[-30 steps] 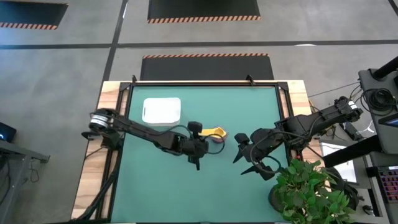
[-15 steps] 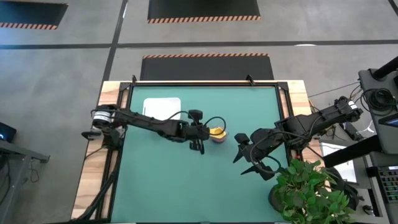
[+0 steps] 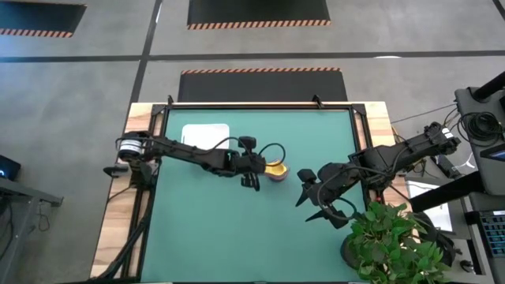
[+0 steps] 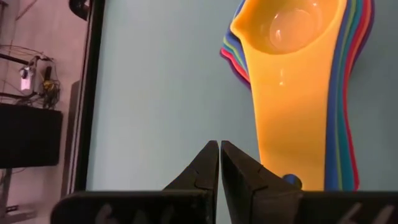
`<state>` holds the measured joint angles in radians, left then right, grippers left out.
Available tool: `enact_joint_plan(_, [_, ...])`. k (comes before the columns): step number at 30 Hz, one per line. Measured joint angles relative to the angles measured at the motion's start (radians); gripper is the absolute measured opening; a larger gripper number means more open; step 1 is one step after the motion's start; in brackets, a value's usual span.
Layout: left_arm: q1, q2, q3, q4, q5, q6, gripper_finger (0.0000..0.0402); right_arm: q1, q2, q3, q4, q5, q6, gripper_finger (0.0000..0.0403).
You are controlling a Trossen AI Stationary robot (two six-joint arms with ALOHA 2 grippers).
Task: Nest measuring cups in basket
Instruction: Stack the yellow measuring cup on top of the blue measuring cup
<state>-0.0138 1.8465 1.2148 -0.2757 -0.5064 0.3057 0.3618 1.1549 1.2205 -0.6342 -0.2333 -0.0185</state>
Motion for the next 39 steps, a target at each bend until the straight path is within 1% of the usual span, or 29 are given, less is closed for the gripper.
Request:
enact_joint_plan(5, [0.002, 0.0, 0.0, 0.012, 0.046, 0.0, 0.0, 0.0, 0.0, 0.0, 0.004, 0.0, -0.002, 0.0231])
enact_joint_plan(13, [0.004, 0.0, 0.0, 0.012, 0.05, -0.004, 0.0, 0.0, 0.0, 0.0, 0.004, 0.0, -0.007, 0.0231])
enact_joint_plan(16, [0.007, 0.0, -0.012, 0.027, 0.072, -0.005, 0.0, 0.0, 0.0, 0.0, 0.004, 0.0, -0.008, 0.0231])
enact_joint_plan(20, [0.008, 0.0, -0.033, 0.06, 0.075, -0.015, 0.0, 0.0, 0.0, 0.0, 0.004, 0.0, -0.008, 0.0231])
enact_joint_plan(26, [0.008, 0.0, -0.04, 0.059, 0.078, -0.046, 0.0, 0.0, 0.0, 0.0, 0.007, 0.0, -0.008, 0.0231])
enact_joint_plan(29, [0.008, 0.004, -0.043, 0.06, 0.105, -0.059, 0.0, 0.0, 0.0, 0.0, 0.009, 0.0, -0.008, 0.0231])
enact_joint_plan(39, [0.006, 0.005, -0.038, 0.058, 0.106, -0.079, 0.0, 0.0, 0.0, 0.0, 0.011, 0.0, -0.008, 0.0231])
